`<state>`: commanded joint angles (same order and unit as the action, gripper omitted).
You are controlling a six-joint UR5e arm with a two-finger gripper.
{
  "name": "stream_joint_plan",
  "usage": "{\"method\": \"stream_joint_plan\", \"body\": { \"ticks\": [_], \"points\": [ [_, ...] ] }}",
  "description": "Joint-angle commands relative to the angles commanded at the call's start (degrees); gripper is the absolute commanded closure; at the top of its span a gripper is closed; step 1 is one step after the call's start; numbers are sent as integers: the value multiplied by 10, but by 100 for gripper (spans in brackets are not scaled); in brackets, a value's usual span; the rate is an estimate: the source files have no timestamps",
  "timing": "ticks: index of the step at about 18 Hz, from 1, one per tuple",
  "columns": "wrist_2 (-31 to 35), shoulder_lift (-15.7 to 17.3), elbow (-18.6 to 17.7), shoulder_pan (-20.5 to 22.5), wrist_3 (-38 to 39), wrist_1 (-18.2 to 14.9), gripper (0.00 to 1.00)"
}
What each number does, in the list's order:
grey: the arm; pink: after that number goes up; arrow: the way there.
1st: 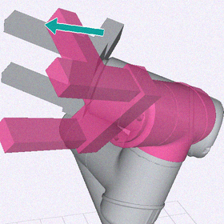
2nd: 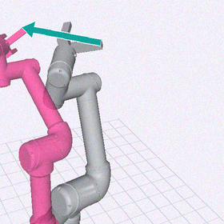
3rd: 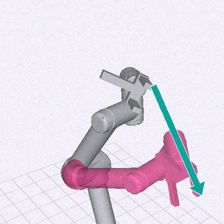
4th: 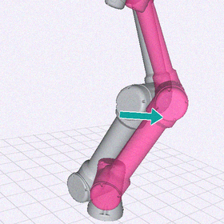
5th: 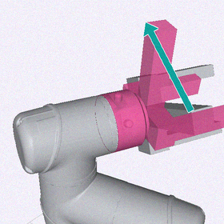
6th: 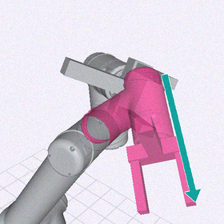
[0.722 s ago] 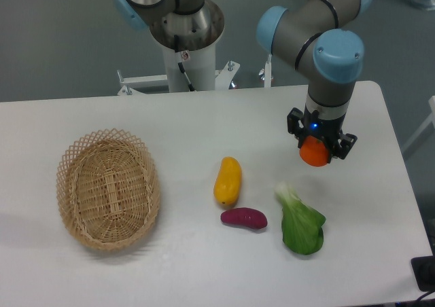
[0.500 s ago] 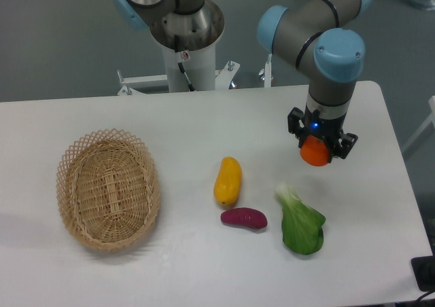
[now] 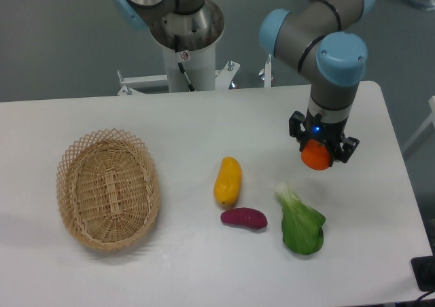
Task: Place the orange in the basket
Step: 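Carry the held orange over the wicker basket and lower it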
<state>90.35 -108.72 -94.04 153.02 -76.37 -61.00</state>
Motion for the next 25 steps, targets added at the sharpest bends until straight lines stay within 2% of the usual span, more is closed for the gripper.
{"method": "stream_joint_plan", "body": {
  "ticks": [9,12,17,23,25],
  "points": [
    [-19,8,-29,-56,21,11,36],
    [-40,21,-48,-83,71,38,36],
    [-41,24,-48,-123,150,68,36],
    [-41,25,-45,-178,236,69,36],
    [-41,24,-39,-205,303,87,36]
  ]
}}
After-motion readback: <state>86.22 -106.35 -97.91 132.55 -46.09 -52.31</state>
